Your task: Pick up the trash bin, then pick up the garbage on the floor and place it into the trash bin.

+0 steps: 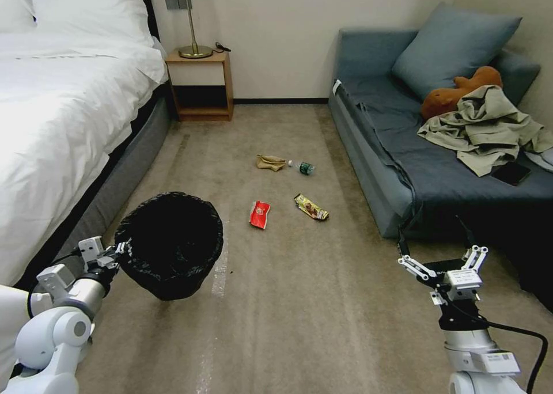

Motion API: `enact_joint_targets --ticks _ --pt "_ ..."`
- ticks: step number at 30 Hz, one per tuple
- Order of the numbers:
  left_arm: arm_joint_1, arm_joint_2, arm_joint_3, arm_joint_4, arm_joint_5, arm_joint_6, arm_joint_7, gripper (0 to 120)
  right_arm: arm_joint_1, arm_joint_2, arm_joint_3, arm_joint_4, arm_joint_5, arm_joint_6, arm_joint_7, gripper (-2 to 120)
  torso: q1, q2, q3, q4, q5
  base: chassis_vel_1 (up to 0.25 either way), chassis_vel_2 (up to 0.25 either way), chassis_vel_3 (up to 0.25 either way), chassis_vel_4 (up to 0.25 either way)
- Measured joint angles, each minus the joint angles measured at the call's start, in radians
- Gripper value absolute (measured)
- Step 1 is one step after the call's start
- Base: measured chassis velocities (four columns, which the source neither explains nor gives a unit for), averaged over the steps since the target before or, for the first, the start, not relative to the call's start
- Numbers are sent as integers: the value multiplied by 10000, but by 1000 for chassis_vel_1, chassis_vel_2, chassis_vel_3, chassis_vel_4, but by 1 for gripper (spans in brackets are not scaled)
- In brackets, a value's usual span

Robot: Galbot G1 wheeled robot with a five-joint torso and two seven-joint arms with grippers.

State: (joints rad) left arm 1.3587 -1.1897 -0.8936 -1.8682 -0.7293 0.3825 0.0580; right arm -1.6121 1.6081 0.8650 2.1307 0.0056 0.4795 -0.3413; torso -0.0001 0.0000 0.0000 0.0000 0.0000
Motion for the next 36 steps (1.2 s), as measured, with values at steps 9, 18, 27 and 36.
enact_joint_targets --ticks 9,18,27,36 --pt "-66 170 -133 67 -135 -74 -29 4 0 1 -19 -54 29 -23 -70 100 0 0 0 0 0 0 0 0 0" --pt "-86 145 -72 30 -124 -100 -27 4 -47 1 0 -55 99 10 -87 100 0 0 0 -1 0 0 0 0 0" --pt "-24 141 -96 -9 -120 -152 -3 4 -73 1 33 -78 165 34 -103 100 0 0 0 0 0 0 0 0 0" --pt "2 119 -123 -18 -130 -192 14 4 -94 1 62 -162 210 74 -107 100 0 1 0 0 0 0 0 0 0"
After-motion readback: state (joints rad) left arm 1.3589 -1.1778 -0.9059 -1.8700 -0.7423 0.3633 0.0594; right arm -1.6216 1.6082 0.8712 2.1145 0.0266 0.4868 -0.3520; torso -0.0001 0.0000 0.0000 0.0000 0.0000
